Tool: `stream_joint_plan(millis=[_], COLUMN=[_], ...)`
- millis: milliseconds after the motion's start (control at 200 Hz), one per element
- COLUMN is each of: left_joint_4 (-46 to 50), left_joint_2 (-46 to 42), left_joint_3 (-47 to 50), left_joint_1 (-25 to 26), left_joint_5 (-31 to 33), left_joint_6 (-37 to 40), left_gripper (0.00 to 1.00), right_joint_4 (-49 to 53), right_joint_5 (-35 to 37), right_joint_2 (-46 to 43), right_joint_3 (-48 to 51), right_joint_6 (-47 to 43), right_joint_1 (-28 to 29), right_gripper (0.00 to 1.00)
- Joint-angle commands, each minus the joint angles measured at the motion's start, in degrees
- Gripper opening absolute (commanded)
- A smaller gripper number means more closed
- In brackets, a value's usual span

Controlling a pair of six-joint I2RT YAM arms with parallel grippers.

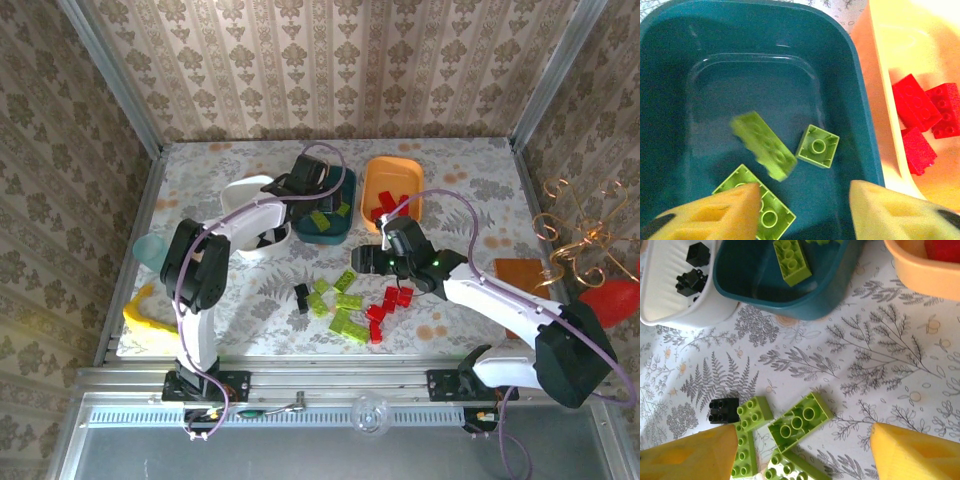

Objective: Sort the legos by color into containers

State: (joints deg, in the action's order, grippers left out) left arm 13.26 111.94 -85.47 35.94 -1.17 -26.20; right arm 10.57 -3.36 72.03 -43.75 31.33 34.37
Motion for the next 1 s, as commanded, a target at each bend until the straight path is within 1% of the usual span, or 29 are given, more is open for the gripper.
stream_joint_plan(millis=[0, 175, 330, 360, 500, 585, 695, 805, 875, 995], left_joint_4=[-2.8, -8.2, -15.8, -17.2, -22.5, -23.5, -22.0, -21.5, -21.4, -21.4], left_joint_2=[-3.1, -13.5, -27.1, -29.8, -41.9, -48.1, -54.5, -59.0, -60.7, -62.2], left_joint_3=[-0.7, 7.3, 21.4, 24.3, 38.1, 45.1, 50.9, 55.4, 57.5, 59.5], left_joint_1=[0.1, 1.2, 3.0, 3.4, 4.9, 5.5, 7.2, 9.5, 10.3, 10.5], left_joint_5=[-2.8, -3.5, -3.3, -2.9, -2.1, -1.6, 0.0, 2.3, 3.0, 2.8], left_joint_6=[-1.5, -3.2, -6.0, -6.6, -10.8, -12.4, -12.9, -13.3, -13.7, -14.3], left_gripper=[0.61, 0.78, 0.93, 0.99, 1.00, 1.00, 1.00, 1.00, 1.00, 1.00], right_joint_4=[2.5, 4.3, 6.8, 7.6, 12.2, 14.7, 18.6, 19.9, 19.9, 18.8], right_joint_5=[0.8, 1.7, 2.8, 3.3, 6.3, 7.9, 10.9, 14.0, 14.3, 13.1], right_joint_2=[-2.0, -2.8, -3.0, -3.2, -4.3, -5.1, -5.9, -6.4, -6.2, -4.1], right_joint_3=[0.8, 1.7, 2.3, 2.6, 4.5, 5.8, 6.9, 8.0, 8.4, 8.2], right_joint_6=[1.1, 2.1, 3.8, 4.3, 6.6, 8.1, 9.8, 11.4, 11.6, 11.4], right_joint_1=[-0.2, -0.2, -0.2, -0.2, -0.2, -0.2, -0.2, -0.3, -0.7, -2.5], right_gripper=[0.72, 0.72, 0.72, 0.72, 0.72, 0.72, 0.72, 0.71, 0.69, 0.57])
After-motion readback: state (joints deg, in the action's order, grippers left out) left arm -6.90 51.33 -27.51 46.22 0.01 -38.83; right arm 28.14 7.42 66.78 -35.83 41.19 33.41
